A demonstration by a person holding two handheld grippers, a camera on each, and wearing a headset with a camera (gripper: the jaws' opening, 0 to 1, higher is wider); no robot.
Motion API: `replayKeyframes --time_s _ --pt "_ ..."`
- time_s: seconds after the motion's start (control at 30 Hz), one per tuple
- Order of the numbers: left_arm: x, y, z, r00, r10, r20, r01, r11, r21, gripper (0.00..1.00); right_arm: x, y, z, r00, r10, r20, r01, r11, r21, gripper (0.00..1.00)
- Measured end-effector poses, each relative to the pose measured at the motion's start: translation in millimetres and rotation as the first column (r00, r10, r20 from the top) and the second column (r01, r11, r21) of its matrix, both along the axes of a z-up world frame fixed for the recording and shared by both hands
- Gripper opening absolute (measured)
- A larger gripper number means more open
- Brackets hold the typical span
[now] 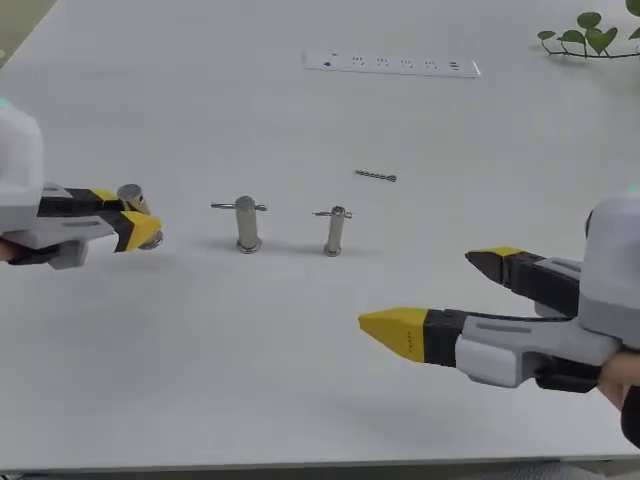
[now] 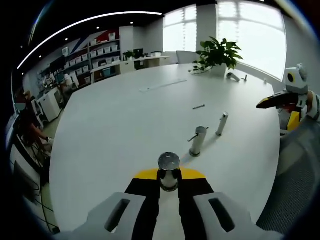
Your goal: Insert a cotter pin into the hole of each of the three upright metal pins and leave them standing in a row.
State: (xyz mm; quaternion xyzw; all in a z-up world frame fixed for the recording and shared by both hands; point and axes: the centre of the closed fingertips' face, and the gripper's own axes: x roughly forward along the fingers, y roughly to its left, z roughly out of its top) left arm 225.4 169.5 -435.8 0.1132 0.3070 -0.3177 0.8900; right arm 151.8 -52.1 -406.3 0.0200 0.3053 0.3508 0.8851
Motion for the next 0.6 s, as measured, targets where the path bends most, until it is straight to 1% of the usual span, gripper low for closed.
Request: replayKeyframes --time_s 0.07,0.1,0.17,0.23,0.27,0.4,0.6 --pt "-5.3 -1.7 -2.0 1.000 -0.001 -0.009 0.001 1.000 0.011 0.09 0.4 -0.3 -0.3 1.000 0.000 0.001 0.000 1.000 0.002 0.86" --pt "-12.0 -9.9 -1.3 1.000 0.002 -0.013 -0.001 1.000 0.010 0.09 0.4 -0.5 -0.5 1.000 0.001 0.002 -0.001 1.000 0.001 0.86" --pt "-17.6 -13.5 -1.9 1.000 0.012 -0.022 -0.012 1.000 0.004 0.09 0.7 -1.2 -0.8 1.000 0.001 0.002 -0.001 1.000 0.003 0.86" --pt "-22.2 -16.8 -2.7 0.999 0.018 -0.034 -0.019 1.000 -0.008 0.09 2.0 -1.8 0.1 1.000 -0.006 0.006 0.005 1.000 0.017 0.86" --pt "-24.9 -20.0 -2.8 0.999 0.023 -0.042 -0.025 0.999 -0.027 0.09 2.7 -2.5 0.1 1.000 -0.009 0.007 0.009 1.000 0.020 0.86" --pt "-30.4 -27.9 -4.0 0.997 0.046 -0.061 -0.049 0.997 -0.051 0.09 3.8 -4.6 -0.8 1.000 -0.012 0.007 0.012 1.000 0.023 0.86" --pt "-36.6 -37.1 -6.7 0.994 0.073 -0.081 -0.078 0.995 -0.060 0.09 3.9 -6.8 -3.3 1.000 -0.015 0.003 0.015 1.000 0.027 0.85"
